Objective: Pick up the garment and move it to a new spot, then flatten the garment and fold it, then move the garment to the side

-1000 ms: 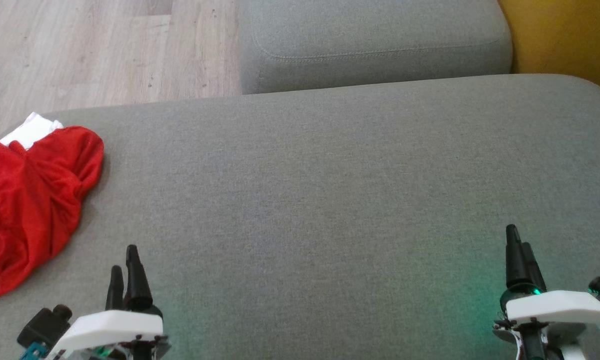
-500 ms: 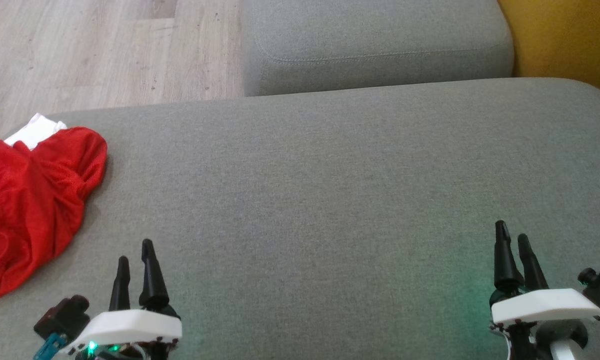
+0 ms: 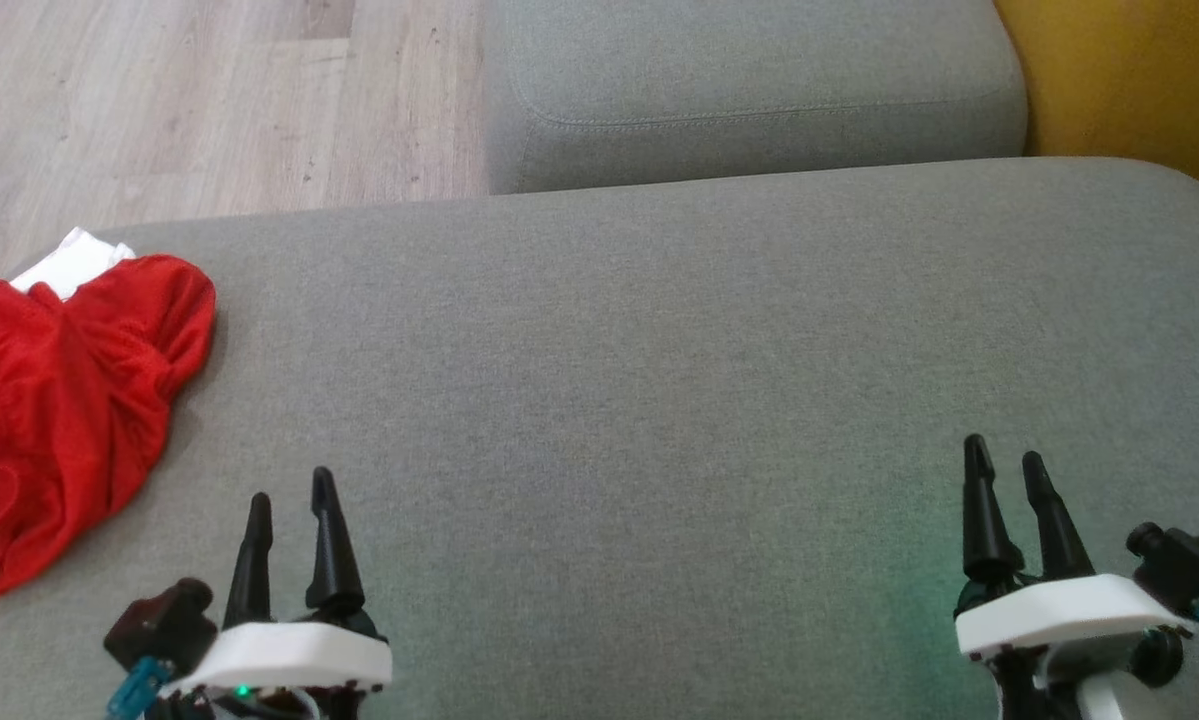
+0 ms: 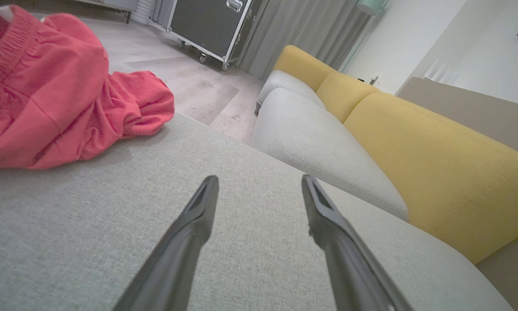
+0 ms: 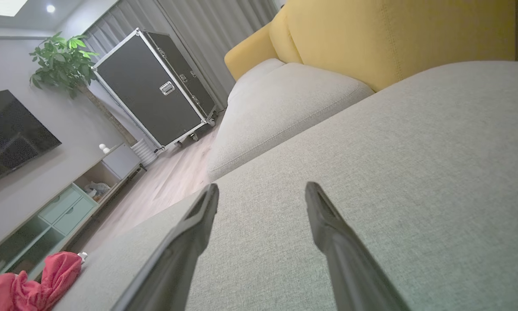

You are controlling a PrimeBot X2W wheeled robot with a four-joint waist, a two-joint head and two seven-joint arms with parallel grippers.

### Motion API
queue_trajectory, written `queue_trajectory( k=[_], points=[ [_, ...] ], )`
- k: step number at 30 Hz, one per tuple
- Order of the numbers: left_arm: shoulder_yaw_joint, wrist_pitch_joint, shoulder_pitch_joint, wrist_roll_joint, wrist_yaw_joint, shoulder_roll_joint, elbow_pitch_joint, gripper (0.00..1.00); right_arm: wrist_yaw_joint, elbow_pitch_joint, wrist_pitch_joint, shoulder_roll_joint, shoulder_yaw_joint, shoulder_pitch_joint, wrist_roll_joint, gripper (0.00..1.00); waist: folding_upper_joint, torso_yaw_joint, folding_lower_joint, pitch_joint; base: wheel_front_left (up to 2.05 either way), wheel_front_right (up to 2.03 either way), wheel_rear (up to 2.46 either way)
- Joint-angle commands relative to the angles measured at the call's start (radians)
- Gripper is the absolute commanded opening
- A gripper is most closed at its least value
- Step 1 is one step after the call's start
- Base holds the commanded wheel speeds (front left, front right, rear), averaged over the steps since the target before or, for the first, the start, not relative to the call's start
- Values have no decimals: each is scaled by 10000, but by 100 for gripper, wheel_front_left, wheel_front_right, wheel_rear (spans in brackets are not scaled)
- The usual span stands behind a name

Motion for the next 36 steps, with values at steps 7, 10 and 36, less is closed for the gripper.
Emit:
queue_trajectory(
  k=[7,10,36],
  points=[
    [5,-338,-199,1076,208,96,-428,100,-5,-393,-340,-81,433,-332,-1160,100,-1,42,0,-64,0,0,0],
    [-53,-456,-170,1460,190,96,-391,100,-6,-379,-457,-84,569,-298,-1705,100,-1,68,0,-106,0,0,0],
    [-388,-1257,-21,4499,774,106,41,100,-7,-142,-1254,-104,1097,-93,-4957,100,-1,194,0,-194,0,0,0]
  ],
)
